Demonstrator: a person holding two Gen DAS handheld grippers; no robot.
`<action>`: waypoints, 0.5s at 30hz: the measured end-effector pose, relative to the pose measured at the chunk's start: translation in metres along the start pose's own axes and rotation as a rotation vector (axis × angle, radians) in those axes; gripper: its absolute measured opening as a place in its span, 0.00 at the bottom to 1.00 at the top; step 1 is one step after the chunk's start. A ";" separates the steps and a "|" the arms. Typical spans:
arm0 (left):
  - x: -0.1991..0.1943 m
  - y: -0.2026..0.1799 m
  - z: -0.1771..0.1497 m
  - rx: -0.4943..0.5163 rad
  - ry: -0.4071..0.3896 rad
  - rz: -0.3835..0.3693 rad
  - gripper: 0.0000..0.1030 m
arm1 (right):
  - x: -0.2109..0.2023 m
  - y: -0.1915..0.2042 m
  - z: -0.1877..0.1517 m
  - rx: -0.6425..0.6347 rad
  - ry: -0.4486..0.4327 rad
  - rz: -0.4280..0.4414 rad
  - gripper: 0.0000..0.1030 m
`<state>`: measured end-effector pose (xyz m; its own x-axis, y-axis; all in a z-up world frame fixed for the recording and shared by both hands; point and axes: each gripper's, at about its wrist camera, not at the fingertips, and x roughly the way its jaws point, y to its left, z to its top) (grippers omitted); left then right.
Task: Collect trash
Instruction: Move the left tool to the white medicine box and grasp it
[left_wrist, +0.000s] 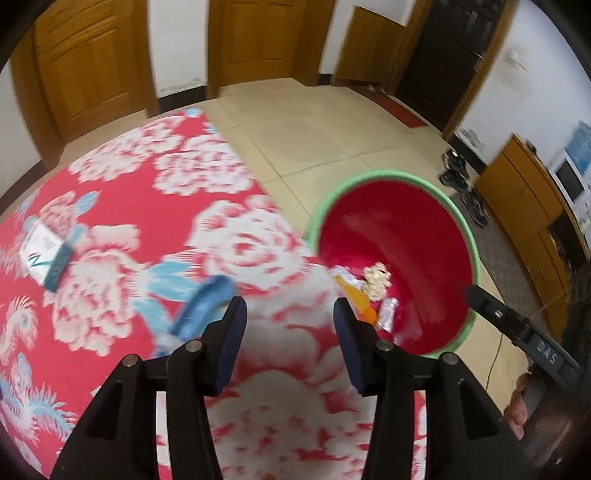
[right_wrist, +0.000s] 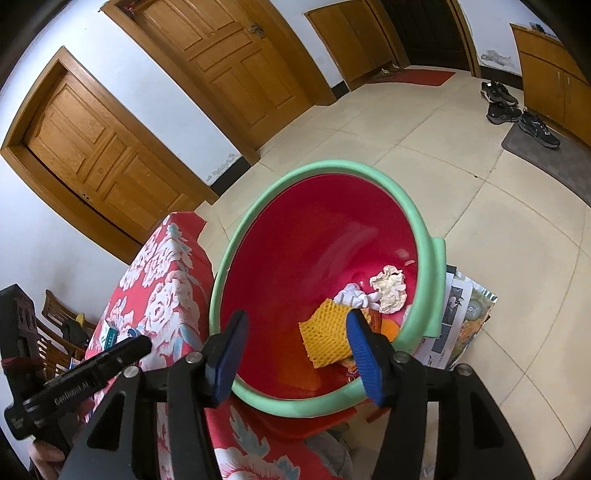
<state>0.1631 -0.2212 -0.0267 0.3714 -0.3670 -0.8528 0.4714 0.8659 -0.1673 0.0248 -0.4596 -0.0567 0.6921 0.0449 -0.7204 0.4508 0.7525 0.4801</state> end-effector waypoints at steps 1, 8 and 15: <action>-0.002 0.009 0.001 -0.021 -0.007 0.012 0.50 | 0.000 0.002 0.000 -0.001 -0.001 0.000 0.60; -0.014 0.061 0.009 -0.159 -0.051 0.069 0.50 | -0.001 0.011 -0.002 -0.014 -0.001 -0.003 0.62; -0.025 0.117 0.016 -0.273 -0.108 0.185 0.59 | 0.002 0.019 -0.004 -0.026 0.001 -0.009 0.66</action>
<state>0.2216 -0.1165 -0.0165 0.5204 -0.2164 -0.8260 0.1623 0.9748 -0.1531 0.0325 -0.4428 -0.0508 0.6877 0.0382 -0.7250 0.4422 0.7699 0.4601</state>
